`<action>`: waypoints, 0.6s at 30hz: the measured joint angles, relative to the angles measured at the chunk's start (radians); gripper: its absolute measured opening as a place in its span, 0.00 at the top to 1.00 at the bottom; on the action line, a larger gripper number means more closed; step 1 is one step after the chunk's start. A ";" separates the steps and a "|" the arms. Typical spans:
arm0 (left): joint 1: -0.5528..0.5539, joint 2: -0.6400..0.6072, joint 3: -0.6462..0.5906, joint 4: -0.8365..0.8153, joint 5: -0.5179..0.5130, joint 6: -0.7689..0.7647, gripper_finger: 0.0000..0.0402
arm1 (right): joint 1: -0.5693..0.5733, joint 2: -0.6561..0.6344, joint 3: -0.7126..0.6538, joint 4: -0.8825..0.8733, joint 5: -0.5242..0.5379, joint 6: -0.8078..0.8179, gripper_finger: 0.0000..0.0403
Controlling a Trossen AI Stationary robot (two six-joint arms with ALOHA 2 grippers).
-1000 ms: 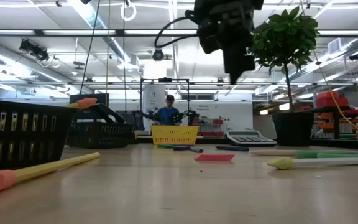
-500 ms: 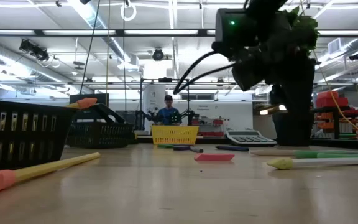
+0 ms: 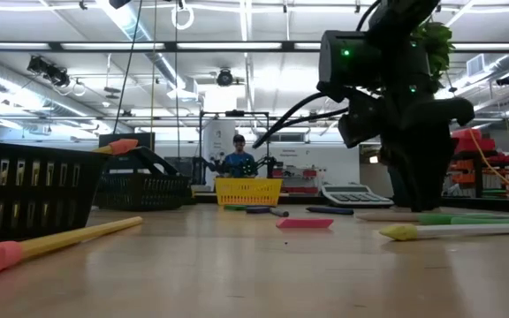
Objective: Sort crayons/erasers/pens/pencils in bins
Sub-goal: Put the light pink pen into the top yellow basket
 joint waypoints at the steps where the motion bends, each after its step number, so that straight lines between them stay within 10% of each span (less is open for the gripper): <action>1: 0.000 0.000 0.000 0.000 0.004 -0.001 0.65 | 0.004 0.000 -0.003 0.009 0.005 -0.002 0.55; 18: 0.000 0.000 0.000 -0.013 0.004 -0.020 0.65 | 0.098 -0.006 -0.107 0.156 0.131 -0.015 0.58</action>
